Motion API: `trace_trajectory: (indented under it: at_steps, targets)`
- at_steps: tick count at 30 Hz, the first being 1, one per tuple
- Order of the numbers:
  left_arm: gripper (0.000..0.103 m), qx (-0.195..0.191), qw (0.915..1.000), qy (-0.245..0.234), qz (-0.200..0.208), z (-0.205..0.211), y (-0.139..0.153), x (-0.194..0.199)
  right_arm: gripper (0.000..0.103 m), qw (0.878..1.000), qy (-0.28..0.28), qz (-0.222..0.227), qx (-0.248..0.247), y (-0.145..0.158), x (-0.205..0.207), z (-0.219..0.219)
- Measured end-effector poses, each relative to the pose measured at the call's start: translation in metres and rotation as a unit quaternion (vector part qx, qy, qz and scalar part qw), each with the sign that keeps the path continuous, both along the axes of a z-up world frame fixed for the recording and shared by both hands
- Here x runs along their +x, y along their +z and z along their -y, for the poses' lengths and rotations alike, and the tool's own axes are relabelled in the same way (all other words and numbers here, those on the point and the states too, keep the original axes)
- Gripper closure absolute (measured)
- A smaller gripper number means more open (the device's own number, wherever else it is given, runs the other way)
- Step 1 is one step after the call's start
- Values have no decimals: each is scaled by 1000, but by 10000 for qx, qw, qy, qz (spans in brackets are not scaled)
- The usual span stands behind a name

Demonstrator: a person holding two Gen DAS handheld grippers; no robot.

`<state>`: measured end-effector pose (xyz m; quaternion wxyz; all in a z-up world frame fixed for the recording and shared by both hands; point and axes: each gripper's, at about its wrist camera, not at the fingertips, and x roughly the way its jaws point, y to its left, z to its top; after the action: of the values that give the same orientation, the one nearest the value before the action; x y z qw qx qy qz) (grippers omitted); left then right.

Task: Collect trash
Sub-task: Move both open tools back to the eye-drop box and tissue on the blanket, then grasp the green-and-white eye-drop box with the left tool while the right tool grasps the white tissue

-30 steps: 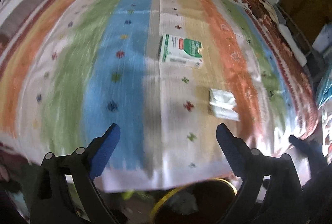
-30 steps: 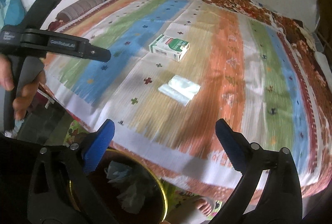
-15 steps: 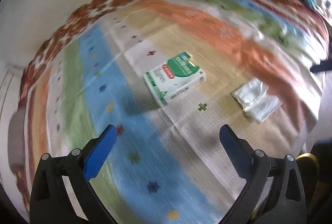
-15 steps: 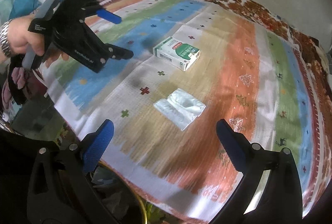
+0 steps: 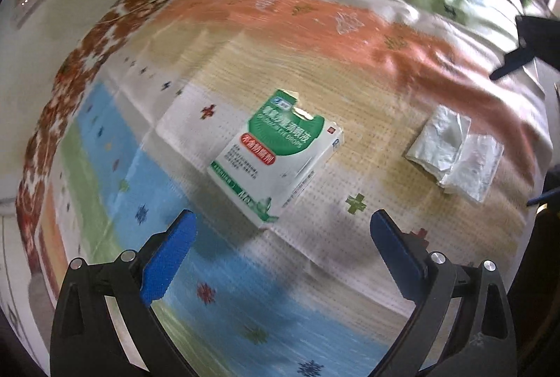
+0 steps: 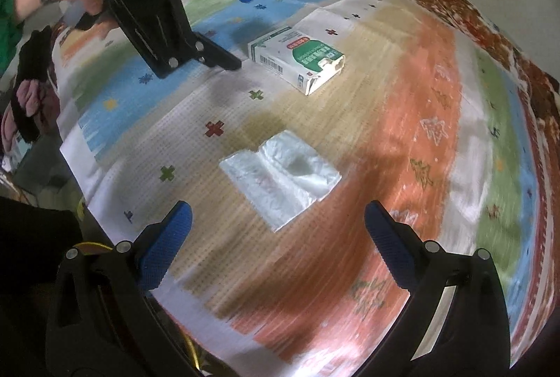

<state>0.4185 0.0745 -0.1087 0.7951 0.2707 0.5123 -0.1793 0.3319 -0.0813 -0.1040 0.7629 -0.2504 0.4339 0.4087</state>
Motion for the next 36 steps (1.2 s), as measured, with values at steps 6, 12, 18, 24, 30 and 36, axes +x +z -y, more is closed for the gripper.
trace_trajectory:
  at_steps: [6,12,18,24,30,36]
  targets:
    - [6,-128,9987,-243,-420,0,-8,26,9,9985,533,-53,-149,-6,18,-13]
    - [6,251,9953,-656,-664,9,-22,51,10,9952,915,-291,-174,-21,30,-26]
    - [6,279,9906,-906,-987,11,-33,71,16,9942,981,-386,-223,-40,35,-25]
    - [6,-198,9906,-880,-1031,2,-38,82,24,9940,966,-514,-59,-43,38,-24]
    - [15,-568,9899,-616,-1143,-6,-49,77,55,9940,917,-589,3,-40,36,-24]
    - [18,-715,9926,-55,-983,-5,-51,66,91,9960,748,-454,-189,-38,33,-23]
